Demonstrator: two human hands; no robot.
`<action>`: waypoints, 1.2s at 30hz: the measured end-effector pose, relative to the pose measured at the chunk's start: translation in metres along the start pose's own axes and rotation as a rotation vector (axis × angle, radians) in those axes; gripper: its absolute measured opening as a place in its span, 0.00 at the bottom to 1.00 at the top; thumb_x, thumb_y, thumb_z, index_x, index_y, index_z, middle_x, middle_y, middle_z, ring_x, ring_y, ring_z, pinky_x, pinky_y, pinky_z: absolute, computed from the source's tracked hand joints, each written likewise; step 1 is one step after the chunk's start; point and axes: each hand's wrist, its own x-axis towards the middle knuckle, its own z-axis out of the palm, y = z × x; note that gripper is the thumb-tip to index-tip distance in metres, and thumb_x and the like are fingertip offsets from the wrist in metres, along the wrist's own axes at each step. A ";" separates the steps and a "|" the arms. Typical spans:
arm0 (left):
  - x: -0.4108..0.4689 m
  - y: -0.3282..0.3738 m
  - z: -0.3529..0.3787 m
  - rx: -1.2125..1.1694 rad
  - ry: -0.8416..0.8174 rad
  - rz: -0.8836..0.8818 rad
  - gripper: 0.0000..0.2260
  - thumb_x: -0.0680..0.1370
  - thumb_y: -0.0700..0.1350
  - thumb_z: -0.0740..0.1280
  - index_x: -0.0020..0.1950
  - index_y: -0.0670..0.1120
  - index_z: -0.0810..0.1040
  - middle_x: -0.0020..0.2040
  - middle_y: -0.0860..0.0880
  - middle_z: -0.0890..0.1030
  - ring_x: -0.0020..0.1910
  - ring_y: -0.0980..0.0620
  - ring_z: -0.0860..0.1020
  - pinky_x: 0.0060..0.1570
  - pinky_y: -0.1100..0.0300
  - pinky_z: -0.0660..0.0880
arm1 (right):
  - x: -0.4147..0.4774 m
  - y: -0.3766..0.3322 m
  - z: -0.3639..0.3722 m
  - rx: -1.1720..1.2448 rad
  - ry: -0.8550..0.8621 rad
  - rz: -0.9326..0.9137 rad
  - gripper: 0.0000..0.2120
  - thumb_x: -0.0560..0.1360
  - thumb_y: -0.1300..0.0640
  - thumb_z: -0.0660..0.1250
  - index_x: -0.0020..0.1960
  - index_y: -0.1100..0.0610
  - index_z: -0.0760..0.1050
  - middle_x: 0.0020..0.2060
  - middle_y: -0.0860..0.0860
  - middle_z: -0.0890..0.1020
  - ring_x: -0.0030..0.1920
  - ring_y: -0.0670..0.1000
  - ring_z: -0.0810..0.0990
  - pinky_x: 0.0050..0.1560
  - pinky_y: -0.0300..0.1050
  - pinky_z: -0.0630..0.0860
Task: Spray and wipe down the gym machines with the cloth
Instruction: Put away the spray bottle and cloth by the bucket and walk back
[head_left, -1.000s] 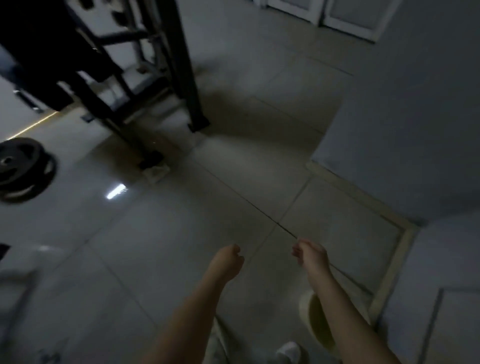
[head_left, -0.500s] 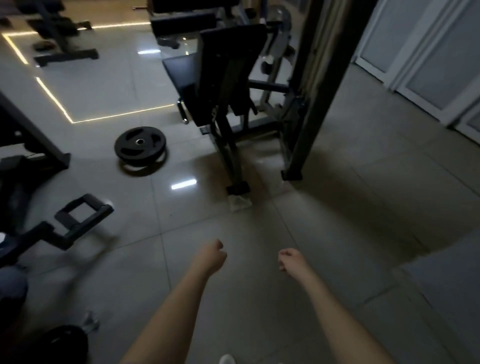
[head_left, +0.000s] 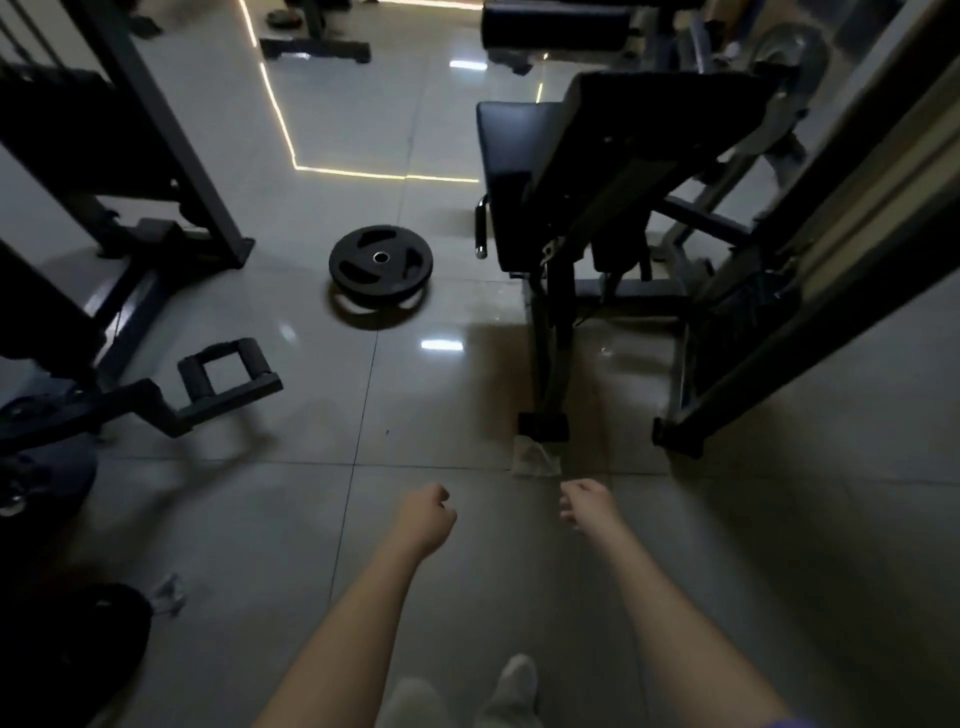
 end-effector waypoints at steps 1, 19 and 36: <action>0.009 0.002 0.001 -0.034 -0.015 -0.022 0.18 0.81 0.43 0.60 0.70 0.41 0.68 0.67 0.42 0.73 0.65 0.45 0.72 0.61 0.57 0.68 | 0.013 -0.004 0.002 -0.030 -0.015 0.003 0.07 0.79 0.58 0.60 0.42 0.56 0.72 0.37 0.52 0.75 0.32 0.49 0.73 0.32 0.40 0.66; 0.288 -0.031 0.102 -0.106 -0.120 -0.164 0.18 0.79 0.45 0.57 0.69 0.46 0.70 0.66 0.43 0.74 0.64 0.43 0.74 0.62 0.52 0.71 | 0.276 0.052 0.082 -0.497 -0.142 0.068 0.20 0.78 0.62 0.63 0.68 0.65 0.67 0.65 0.61 0.73 0.64 0.58 0.72 0.61 0.46 0.69; 0.550 -0.130 0.279 -0.246 0.064 -0.230 0.17 0.79 0.43 0.58 0.68 0.45 0.71 0.64 0.44 0.77 0.61 0.44 0.75 0.58 0.55 0.72 | 0.591 0.170 0.163 -0.865 -0.124 -0.060 0.40 0.74 0.51 0.68 0.77 0.58 0.49 0.75 0.57 0.54 0.73 0.59 0.59 0.69 0.50 0.60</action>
